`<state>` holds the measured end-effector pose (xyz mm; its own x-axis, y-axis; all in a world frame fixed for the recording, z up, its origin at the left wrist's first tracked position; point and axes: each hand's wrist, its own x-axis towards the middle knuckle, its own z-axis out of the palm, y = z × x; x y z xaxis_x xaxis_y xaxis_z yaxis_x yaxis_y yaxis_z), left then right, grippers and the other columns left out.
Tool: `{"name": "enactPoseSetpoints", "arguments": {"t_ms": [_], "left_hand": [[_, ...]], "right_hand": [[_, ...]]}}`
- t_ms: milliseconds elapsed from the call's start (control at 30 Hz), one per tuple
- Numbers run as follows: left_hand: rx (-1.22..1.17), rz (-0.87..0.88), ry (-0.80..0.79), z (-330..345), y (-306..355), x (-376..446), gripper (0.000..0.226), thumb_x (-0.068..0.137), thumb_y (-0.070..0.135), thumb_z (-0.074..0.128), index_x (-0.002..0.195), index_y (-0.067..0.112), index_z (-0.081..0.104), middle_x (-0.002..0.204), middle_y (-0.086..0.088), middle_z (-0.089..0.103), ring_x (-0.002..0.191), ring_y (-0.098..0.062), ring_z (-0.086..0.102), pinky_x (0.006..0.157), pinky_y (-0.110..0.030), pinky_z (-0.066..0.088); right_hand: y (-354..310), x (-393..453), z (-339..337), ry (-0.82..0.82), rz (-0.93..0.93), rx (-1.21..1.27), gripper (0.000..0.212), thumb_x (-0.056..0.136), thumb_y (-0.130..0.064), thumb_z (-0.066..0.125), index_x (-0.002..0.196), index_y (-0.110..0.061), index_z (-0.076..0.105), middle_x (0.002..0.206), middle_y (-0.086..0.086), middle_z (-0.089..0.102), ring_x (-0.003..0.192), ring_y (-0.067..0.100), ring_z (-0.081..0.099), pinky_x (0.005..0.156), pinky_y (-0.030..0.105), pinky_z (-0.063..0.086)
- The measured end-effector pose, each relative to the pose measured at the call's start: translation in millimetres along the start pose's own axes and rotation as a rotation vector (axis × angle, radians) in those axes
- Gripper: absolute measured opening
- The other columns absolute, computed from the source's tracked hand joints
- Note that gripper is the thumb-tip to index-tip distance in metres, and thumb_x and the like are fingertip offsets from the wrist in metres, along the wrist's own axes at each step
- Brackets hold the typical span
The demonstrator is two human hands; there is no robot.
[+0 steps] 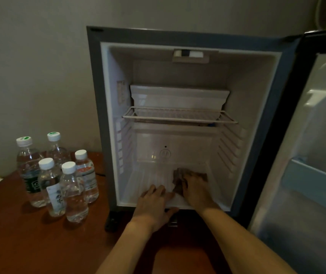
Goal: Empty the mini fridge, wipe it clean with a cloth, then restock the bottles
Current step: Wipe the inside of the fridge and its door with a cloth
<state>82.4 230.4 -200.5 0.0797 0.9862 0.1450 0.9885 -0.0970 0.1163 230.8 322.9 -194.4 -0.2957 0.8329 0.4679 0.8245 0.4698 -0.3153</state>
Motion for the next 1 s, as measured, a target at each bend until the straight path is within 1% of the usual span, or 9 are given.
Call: {"name": "enactPoseSetpoints", "arguments": {"t_ms": [267, 333, 367, 433, 500, 600, 733, 900, 1000], "left_hand": [[-0.024, -0.043, -0.016, -5, 4, -6, 0.051, 0.099, 0.054, 0.047, 0.146, 0.034, 0.042, 0.14, 0.002, 0.047, 0.128, -0.022, 0.04, 0.102, -0.038, 0.042], [-0.023, -0.086, -0.017, -8, -4, -9, 0.06, 0.098, 0.059, 0.047, 0.151, 0.034, 0.036, 0.144, 0.002, 0.043, 0.131, -0.022, 0.038, 0.104, -0.038, 0.04], [-0.02, -0.109, -0.021, -10, -10, -10, 0.065, 0.096, 0.062, 0.047, 0.153, 0.034, 0.033, 0.146, 0.003, 0.041, 0.133, -0.022, 0.037, 0.105, -0.038, 0.039], [0.01, -0.144, -0.041, -12, -21, -13, 0.069, 0.095, 0.067, 0.046, 0.153, 0.034, 0.032, 0.149, 0.004, 0.037, 0.136, -0.022, 0.034, 0.107, -0.04, 0.038], [0.062, -0.16, -0.06, -12, -28, -17, 0.067, 0.095, 0.068, 0.044, 0.153, 0.035, 0.032, 0.149, 0.005, 0.036, 0.137, -0.022, 0.033, 0.106, -0.042, 0.041], [0.14, -0.138, -0.055, -12, -28, -22, 0.065, 0.097, 0.067, 0.04, 0.153, 0.035, 0.031, 0.149, 0.005, 0.036, 0.137, -0.022, 0.034, 0.099, -0.042, 0.045], [0.162, -0.123, -0.054, -14, -30, -22, 0.066, 0.098, 0.068, 0.038, 0.155, 0.037, 0.027, 0.152, 0.007, 0.034, 0.138, -0.022, 0.033, 0.098, -0.042, 0.045], [0.142, -0.109, -0.085, -15, -37, -18, 0.067, 0.096, 0.071, 0.037, 0.154, 0.039, 0.025, 0.153, 0.009, 0.03, 0.14, -0.021, 0.028, 0.099, -0.041, 0.043], [0.129, -0.114, -0.101, -14, -38, -16, 0.067, 0.096, 0.071, 0.037, 0.154, 0.04, 0.025, 0.153, 0.009, 0.029, 0.14, -0.021, 0.027, 0.1, -0.043, 0.042]], "right_hand": [[-10, -47, -15, -0.209, 0.041, -0.057, 0.036, 0.101, -0.033, 0.048, 0.126, -0.011, 0.062, 0.132, 0.009, 0.056, 0.118, 0.024, 0.053, 0.099, 0.025, 0.039], [-14, -55, -16, -0.13, 0.017, -0.058, 0.021, 0.098, -0.017, 0.052, 0.1, -0.008, 0.071, 0.107, 0.013, 0.065, 0.095, 0.028, 0.063, 0.088, 0.034, 0.052], [-11, -60, -11, -0.112, 0.01, -0.026, 0.015, 0.09, -0.011, 0.059, 0.081, -0.008, 0.071, 0.087, 0.013, 0.066, 0.076, 0.03, 0.065, 0.073, 0.039, 0.057], [-3, -68, 2, -0.072, 0.014, 0.033, 0.014, 0.08, -0.011, 0.07, 0.067, -0.014, 0.067, 0.071, 0.008, 0.063, 0.062, 0.026, 0.062, 0.06, 0.038, 0.057], [-7, -73, 3, -0.065, 0.03, -0.089, 0.003, 0.081, -0.022, 0.075, 0.081, -0.021, 0.072, 0.085, 0.001, 0.069, 0.079, 0.021, 0.067, 0.073, 0.035, 0.057], [-15, -60, -7, -0.139, 0.027, -0.037, 0.026, 0.1, -0.025, 0.049, 0.113, -0.015, 0.069, 0.121, 0.007, 0.064, 0.111, 0.025, 0.059, 0.098, 0.033, 0.045], [-19, -31, -7, -0.128, -0.032, -0.045, 0.03, 0.102, -0.022, 0.044, 0.112, -0.012, 0.07, 0.122, 0.007, 0.065, 0.108, 0.021, 0.06, 0.092, 0.024, 0.041], [-21, 11, 4, -0.119, 0.093, 0.045, 0.027, 0.1, -0.023, 0.048, 0.104, -0.011, 0.071, 0.108, 0.0, 0.069, 0.093, 0.017, 0.064, 0.078, 0.016, 0.047], [-21, 37, 7, -0.174, 0.12, 0.028, 0.025, 0.1, -0.024, 0.048, 0.107, -0.01, 0.068, 0.11, 0.009, 0.068, 0.101, 0.026, 0.064, 0.084, 0.025, 0.048]]}}
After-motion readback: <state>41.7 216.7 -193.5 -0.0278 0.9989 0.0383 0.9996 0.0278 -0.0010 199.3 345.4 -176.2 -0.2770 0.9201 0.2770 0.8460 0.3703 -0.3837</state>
